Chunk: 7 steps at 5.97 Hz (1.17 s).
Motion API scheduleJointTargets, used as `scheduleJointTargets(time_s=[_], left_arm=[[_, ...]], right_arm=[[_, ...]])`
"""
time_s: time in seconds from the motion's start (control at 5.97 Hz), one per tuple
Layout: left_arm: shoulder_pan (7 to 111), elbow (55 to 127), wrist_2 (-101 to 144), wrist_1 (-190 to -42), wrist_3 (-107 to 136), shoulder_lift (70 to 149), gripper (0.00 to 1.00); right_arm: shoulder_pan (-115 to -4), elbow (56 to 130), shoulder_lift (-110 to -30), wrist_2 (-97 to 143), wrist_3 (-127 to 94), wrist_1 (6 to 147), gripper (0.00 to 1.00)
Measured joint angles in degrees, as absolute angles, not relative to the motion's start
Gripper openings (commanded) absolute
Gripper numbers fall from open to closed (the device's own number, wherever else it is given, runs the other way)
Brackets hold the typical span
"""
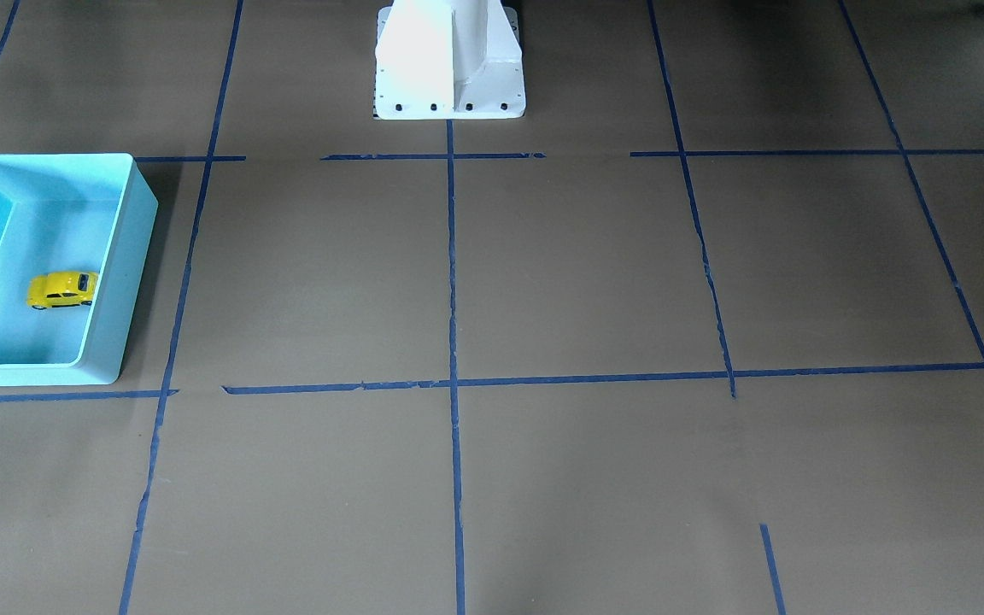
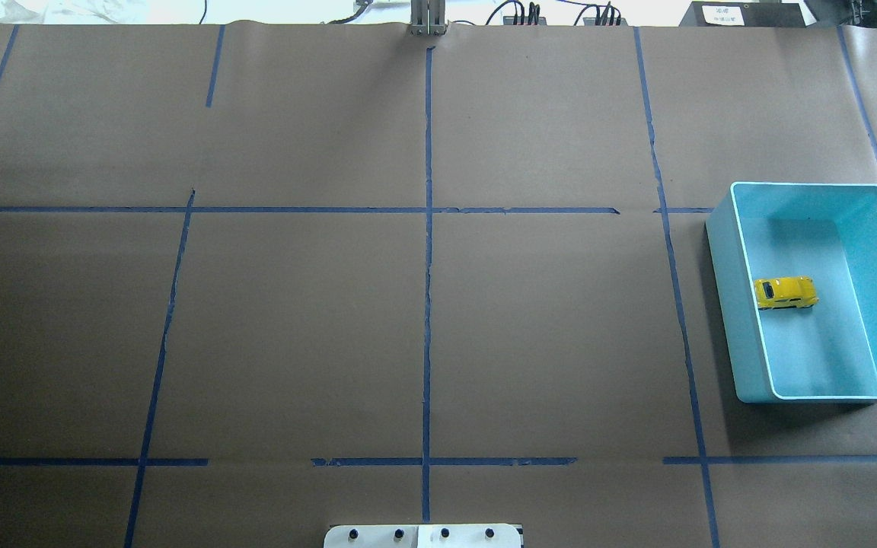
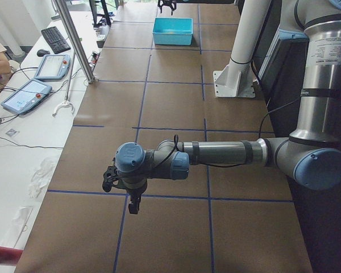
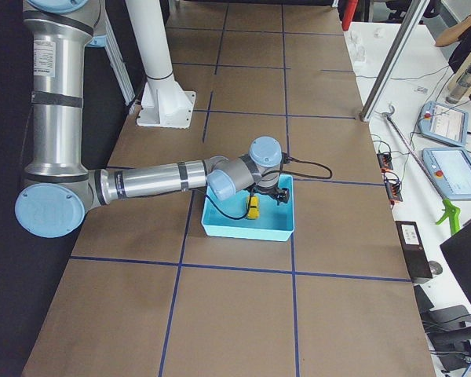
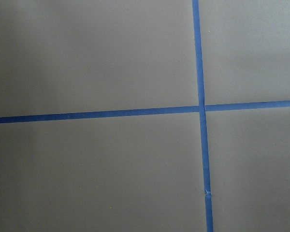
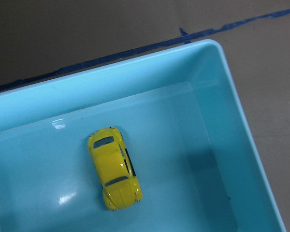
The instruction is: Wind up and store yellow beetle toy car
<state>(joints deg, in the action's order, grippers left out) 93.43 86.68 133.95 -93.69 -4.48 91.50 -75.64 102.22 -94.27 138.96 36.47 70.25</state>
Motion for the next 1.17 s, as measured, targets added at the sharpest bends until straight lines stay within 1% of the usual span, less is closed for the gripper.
scheduleJointTargets(time_s=[0.34, 0.67, 0.84, 1.17], left_arm=[[93.43, 86.68, 133.95, -93.69, -4.48, 91.55, 1.0], [93.43, 86.74, 133.94, -93.69, -4.55, 91.58, 1.0], [93.43, 86.75, 133.94, -93.69, -4.57, 91.58, 1.0], [93.46, 86.79, 133.94, -93.69, -4.63, 91.58, 1.0]], right_arm=[[-82.5, 101.38, -94.31, 139.21, 17.95, 73.15, 1.0], [-86.56, 99.14, -94.44, 137.25, -0.15, 76.55, 1.0], [-88.52, 98.58, -94.55, 136.79, -3.18, 80.87, 1.0], [-92.01, 98.15, -97.56, 136.23, -4.94, 84.03, 1.0]])
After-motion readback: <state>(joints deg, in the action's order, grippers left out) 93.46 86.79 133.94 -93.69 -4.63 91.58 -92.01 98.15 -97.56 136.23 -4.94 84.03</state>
